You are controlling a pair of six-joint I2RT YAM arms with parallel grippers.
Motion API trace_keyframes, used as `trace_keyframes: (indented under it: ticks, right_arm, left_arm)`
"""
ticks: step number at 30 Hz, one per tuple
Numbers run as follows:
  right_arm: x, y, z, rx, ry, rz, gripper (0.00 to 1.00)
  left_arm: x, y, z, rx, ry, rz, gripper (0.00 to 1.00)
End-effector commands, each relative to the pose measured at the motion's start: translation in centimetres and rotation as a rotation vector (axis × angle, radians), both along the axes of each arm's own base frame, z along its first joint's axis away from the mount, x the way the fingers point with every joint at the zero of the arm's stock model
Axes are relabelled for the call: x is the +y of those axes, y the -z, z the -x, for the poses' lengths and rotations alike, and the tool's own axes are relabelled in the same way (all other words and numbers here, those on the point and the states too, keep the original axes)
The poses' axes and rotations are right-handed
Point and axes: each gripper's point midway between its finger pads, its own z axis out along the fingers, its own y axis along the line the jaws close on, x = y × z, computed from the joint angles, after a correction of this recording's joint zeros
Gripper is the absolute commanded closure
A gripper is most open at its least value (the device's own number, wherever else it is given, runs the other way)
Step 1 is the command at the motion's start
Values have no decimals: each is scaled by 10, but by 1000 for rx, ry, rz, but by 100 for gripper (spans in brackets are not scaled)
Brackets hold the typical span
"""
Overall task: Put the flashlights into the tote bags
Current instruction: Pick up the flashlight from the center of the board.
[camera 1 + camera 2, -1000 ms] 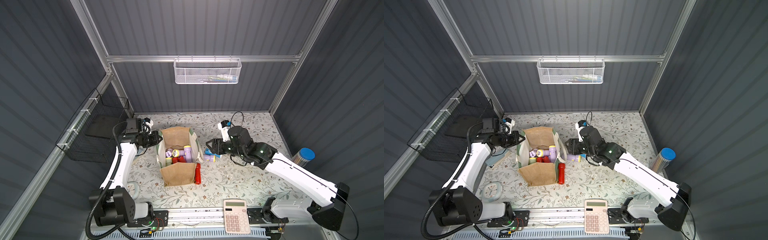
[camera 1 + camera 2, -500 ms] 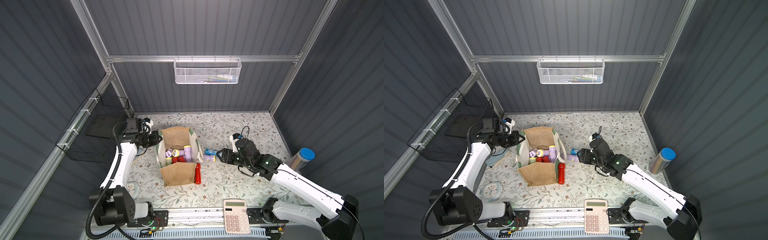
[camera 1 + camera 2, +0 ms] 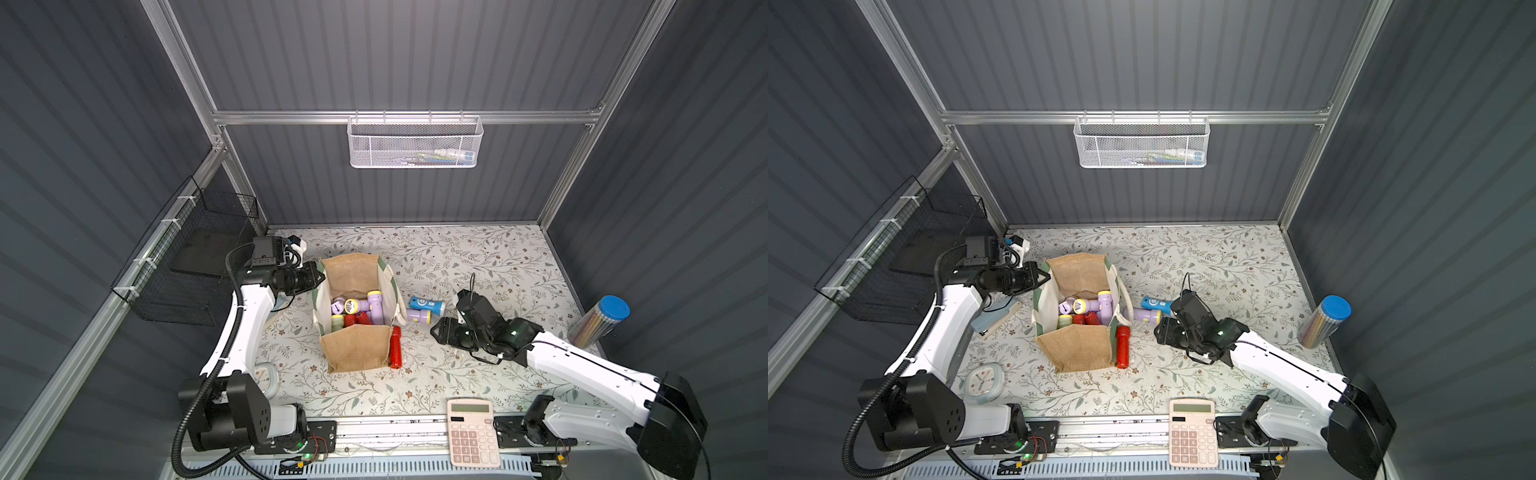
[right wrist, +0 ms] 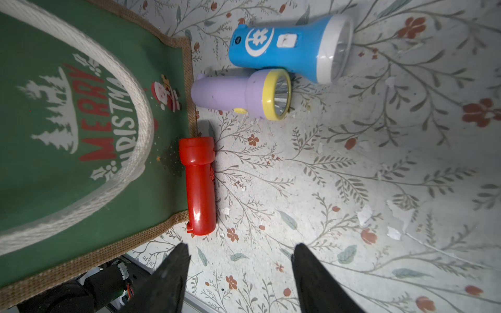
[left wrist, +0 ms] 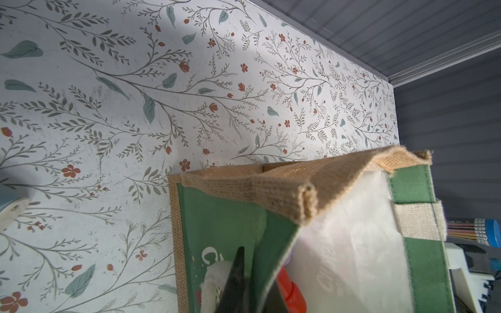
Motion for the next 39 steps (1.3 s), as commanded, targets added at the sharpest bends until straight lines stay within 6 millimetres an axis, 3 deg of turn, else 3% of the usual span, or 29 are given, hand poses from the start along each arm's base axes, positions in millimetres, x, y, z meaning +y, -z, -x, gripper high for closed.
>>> trace_keyframes:
  ticks: [1,7,14,22,33,39]
  right_arm:
    - [21,7,-2,16,-51,-10,37]
    - [56,31,0,91,-163,-21,38]
    - [82,38,2,117,-255,-10,38]
    - [96,54,7,178,-314,47,39]
    - [95,80,23,249,-359,231,41]
    - [101,84,24,251,-387,258,41]
  left_arm:
    - [-1,0,-2,4,11,5,100]
    - [-2,-3,-1,-6,12,6,100]
    - [-2,-4,-1,-9,13,10,100]
    - [-3,-7,0,-18,15,16,100]
    - [-4,-9,1,-22,19,24,100]
    - [-4,-11,1,-29,19,24,100]
